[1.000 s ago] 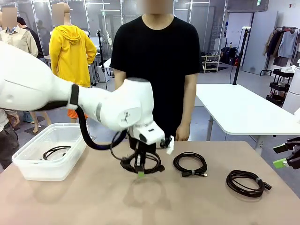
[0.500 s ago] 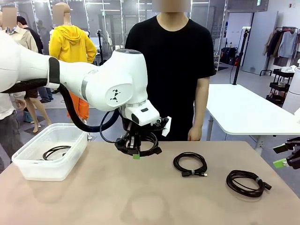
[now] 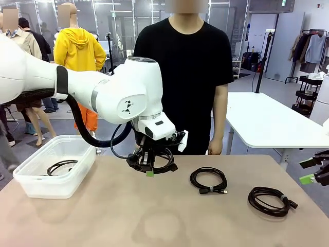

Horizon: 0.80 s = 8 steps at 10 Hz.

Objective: Organize and store the cables.
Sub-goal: Place the Power Cable into the Organizing box.

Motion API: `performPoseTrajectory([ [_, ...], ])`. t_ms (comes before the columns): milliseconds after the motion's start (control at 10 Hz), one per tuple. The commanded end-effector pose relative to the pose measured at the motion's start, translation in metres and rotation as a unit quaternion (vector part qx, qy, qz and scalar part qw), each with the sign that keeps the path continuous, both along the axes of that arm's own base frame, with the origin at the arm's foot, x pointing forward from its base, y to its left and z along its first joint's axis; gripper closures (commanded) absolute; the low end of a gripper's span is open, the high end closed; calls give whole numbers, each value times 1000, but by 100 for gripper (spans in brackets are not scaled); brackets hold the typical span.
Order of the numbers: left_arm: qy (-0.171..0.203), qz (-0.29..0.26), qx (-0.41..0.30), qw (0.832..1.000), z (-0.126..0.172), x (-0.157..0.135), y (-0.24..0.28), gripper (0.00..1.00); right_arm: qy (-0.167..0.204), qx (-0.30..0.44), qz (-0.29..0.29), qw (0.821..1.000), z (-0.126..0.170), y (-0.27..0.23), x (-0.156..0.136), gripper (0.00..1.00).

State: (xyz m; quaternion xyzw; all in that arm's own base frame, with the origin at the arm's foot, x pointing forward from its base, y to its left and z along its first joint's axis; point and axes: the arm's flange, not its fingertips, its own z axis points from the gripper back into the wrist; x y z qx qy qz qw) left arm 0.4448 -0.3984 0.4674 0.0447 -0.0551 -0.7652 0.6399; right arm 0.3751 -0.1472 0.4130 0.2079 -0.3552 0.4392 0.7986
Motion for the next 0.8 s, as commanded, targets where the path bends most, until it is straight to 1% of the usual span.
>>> performPoseTrajectory([
  [0, 9, -66, -25, 997, 37, 2, 45, 82, 7, -2, -3, 1000, 3, -1, 1, 0],
  [100, 5, -80, -26, 996, 55, 0, 80, 82, 7, -2, -3, 1000, 3, -1, 1, 0],
  [200, 7, -100, -25, 995, 66, -2, 111, 82, 7, -2, -3, 1000, 3, -1, 1, 0],
  [300, 2, -94, -29, 995, 74, 0, 146, 82, 7, -2, -3, 1000, 3, -1, 1, 0],
  [400, -2, -74, -34, 997, 80, 7, 183, 82, 7, -2, -3, 1000, 3, -1, 1, 0],
  [500, -12, -68, -23, 997, 83, 9, 215, 82, 7, -2, -3, 1000, 3, -1, 1, 0],
  [600, -25, -71, -11, 997, 85, 10, 251, 82, 7, -2, -3, 1000, 3, -1, 1, 0],
  [700, -27, -85, -11, 996, 87, 11, 296, 82, 7, -2, -3, 1000, 3, -1, 1, 0],
])
